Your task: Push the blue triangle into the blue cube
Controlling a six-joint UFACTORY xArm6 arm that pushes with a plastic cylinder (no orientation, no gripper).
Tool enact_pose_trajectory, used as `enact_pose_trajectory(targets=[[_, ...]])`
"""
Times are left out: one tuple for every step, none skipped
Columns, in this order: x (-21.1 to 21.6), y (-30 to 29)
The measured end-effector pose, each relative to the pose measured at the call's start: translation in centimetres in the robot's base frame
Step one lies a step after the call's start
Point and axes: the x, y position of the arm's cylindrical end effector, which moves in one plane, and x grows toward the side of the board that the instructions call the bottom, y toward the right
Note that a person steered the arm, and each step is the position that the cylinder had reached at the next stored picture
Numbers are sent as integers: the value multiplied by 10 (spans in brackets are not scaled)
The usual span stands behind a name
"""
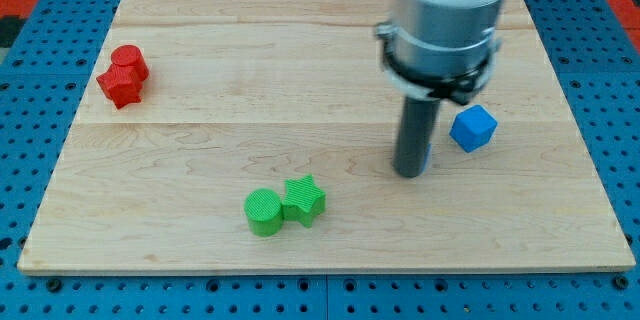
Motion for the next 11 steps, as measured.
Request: enact_pose_trajectory(targets=[[-30, 50], [-29, 65], [24, 46], [32, -6], [-5, -32], [-32, 5], [-65, 35], [-80, 40], [-80, 20], [-75, -41], [-63, -101]])
